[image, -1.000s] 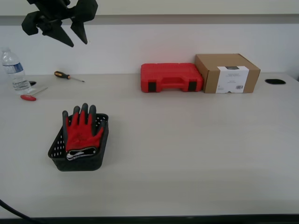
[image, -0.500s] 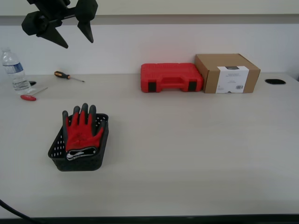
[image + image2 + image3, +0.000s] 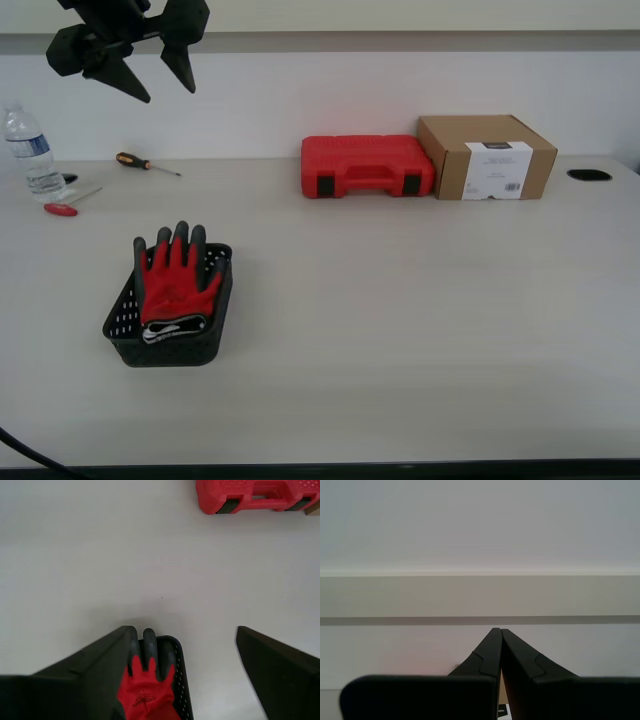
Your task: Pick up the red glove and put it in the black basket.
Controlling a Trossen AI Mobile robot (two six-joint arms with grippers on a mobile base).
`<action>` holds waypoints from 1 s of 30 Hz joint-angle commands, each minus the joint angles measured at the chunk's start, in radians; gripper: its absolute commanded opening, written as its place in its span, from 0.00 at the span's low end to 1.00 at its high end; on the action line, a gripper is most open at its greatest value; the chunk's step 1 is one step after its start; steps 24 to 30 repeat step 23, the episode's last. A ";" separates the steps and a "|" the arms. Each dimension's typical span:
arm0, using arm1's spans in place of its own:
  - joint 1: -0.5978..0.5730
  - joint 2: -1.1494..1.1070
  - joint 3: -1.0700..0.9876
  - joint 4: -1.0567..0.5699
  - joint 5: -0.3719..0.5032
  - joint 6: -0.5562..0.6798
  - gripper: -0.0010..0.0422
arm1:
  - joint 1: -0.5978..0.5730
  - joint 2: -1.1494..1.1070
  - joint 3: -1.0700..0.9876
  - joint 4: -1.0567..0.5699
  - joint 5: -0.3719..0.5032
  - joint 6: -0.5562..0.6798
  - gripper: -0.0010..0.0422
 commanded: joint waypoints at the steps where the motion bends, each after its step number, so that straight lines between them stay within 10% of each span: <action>1: 0.001 0.000 0.001 0.005 0.000 0.003 0.02 | 0.000 0.000 0.000 0.000 0.002 0.005 0.99; 8: 0.000 0.000 0.001 0.005 0.001 0.003 0.02 | 0.000 0.000 0.000 0.000 0.002 0.010 0.01; 14: 0.001 0.000 0.001 0.005 0.000 0.003 0.02 | 0.000 0.000 0.000 0.000 0.002 -0.002 0.38; 19: 0.001 0.000 0.001 0.005 0.001 0.003 0.02 | 0.000 0.000 0.000 0.000 0.002 0.003 0.99; 23: 0.001 0.000 0.001 0.005 0.000 0.003 0.02 | 0.000 0.000 0.000 0.000 0.002 0.010 0.52; 30: 0.001 0.000 0.001 0.005 0.000 0.003 0.02 | 0.000 0.000 0.000 0.000 0.002 0.010 0.52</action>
